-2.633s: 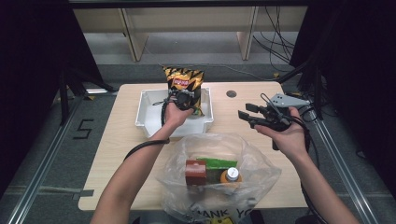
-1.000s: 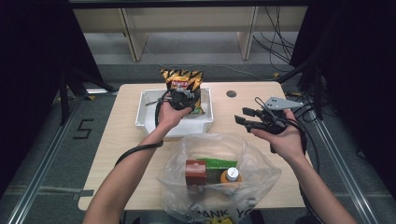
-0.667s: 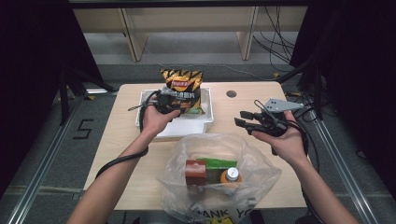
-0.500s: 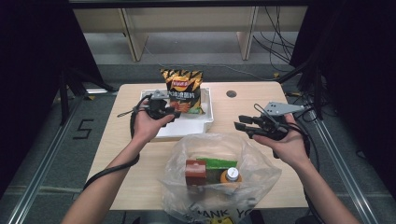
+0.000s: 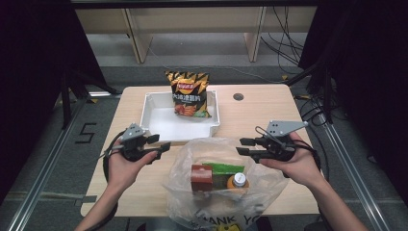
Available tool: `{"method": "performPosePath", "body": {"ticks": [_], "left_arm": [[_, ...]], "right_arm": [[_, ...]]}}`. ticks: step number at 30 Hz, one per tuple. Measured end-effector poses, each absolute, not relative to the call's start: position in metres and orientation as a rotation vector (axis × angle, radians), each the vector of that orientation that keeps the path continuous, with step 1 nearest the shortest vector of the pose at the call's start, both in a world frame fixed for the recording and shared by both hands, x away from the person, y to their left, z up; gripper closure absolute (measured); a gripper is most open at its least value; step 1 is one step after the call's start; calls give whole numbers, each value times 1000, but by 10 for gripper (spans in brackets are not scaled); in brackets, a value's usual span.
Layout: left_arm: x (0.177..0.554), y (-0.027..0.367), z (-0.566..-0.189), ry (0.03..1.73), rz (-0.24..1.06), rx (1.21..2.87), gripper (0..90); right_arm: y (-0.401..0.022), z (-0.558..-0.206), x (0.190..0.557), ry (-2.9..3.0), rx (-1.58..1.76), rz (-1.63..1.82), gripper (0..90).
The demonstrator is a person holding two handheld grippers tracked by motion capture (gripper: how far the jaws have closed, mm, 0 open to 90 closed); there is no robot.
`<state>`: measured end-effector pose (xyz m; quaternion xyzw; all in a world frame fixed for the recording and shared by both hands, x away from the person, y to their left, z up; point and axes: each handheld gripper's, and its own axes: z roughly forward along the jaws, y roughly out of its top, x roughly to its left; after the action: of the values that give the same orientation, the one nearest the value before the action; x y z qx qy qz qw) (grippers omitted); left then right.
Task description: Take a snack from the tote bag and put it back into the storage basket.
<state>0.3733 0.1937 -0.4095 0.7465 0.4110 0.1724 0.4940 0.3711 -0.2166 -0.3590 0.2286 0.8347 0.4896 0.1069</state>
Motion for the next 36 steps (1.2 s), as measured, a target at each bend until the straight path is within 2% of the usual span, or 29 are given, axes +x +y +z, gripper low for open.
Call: {"method": "performPosePath", "body": {"ticks": [3,10,16,36], "left_arm": [[354,202,-415,1025,442,1782,370],[324,220,-430,1077,453,1750,358],[323,229,-425,1100,496,1709,356],[328,222,-434,1097,476,1722,353]], "right_arm": [[-216,-362,368,2510,660,1429,618],[-216,-373,370,2568,646,1400,595],[-215,-375,372,2567,624,1420,591],[-213,-376,375,2630,581,1420,587]]}}
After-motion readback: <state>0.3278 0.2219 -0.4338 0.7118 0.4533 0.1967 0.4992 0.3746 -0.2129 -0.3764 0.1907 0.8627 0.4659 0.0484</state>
